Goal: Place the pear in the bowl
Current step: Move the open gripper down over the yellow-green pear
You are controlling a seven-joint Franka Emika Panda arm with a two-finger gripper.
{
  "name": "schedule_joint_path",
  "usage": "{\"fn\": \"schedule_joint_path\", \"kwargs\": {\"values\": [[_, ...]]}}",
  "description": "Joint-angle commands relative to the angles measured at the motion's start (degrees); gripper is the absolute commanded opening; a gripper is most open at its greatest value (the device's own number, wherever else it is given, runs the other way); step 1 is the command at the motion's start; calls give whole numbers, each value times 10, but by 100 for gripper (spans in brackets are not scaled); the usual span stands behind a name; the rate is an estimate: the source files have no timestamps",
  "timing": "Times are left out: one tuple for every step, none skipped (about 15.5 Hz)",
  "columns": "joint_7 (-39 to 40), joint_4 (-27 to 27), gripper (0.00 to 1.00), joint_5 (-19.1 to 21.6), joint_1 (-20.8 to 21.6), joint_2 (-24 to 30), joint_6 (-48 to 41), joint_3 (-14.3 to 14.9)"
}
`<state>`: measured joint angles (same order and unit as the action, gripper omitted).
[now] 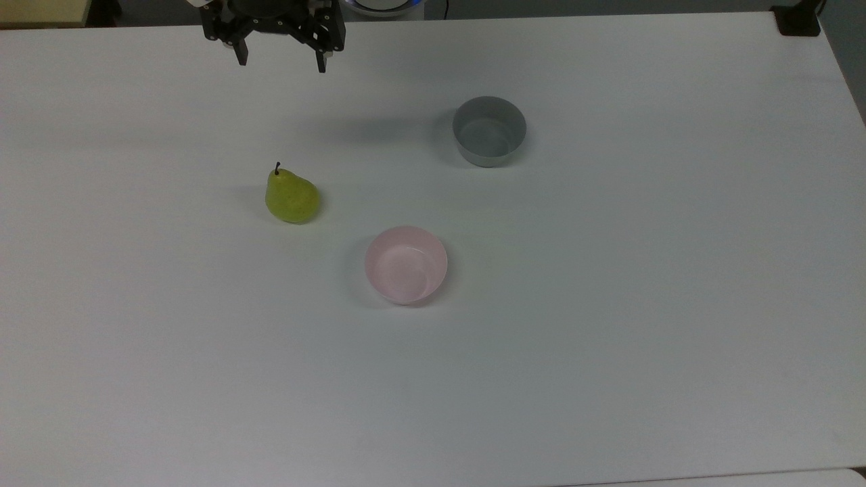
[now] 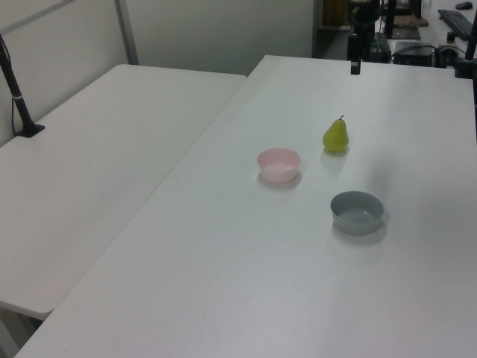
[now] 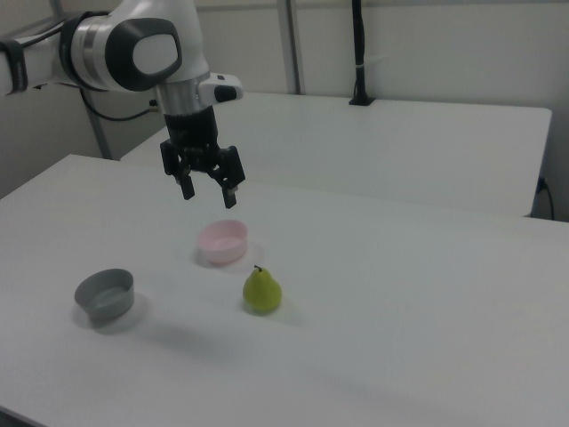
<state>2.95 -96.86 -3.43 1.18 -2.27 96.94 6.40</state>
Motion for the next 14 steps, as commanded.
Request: {"fn": "schedule_joint_path", "kwargs": {"values": [[-2,-6,100,5,7,17,-11,8],[-6,-6,100,6,7,17,-11,7],[-6,-6,100,5,7,17,-11,7],[-2,-6,100,5,7,20,-14,7],[-1,-6,100,6,7,21,-16,7],[-2,-6,100,7,7,22,-16,7],[-2,-6,100,9,7,23,-15,7],[-1,-6,100,14,7,23,-15,7],[0,-6,100,18,6,22,-14,7],[-1,-6,100,18,7,21,-12,8],[-1,-6,100,18,7,20,-11,8],[-1,-6,100,18,7,19,-9,8],[-3,-6,100,17,7,17,-7,8],[-5,-5,100,16,7,11,-4,8]]}}
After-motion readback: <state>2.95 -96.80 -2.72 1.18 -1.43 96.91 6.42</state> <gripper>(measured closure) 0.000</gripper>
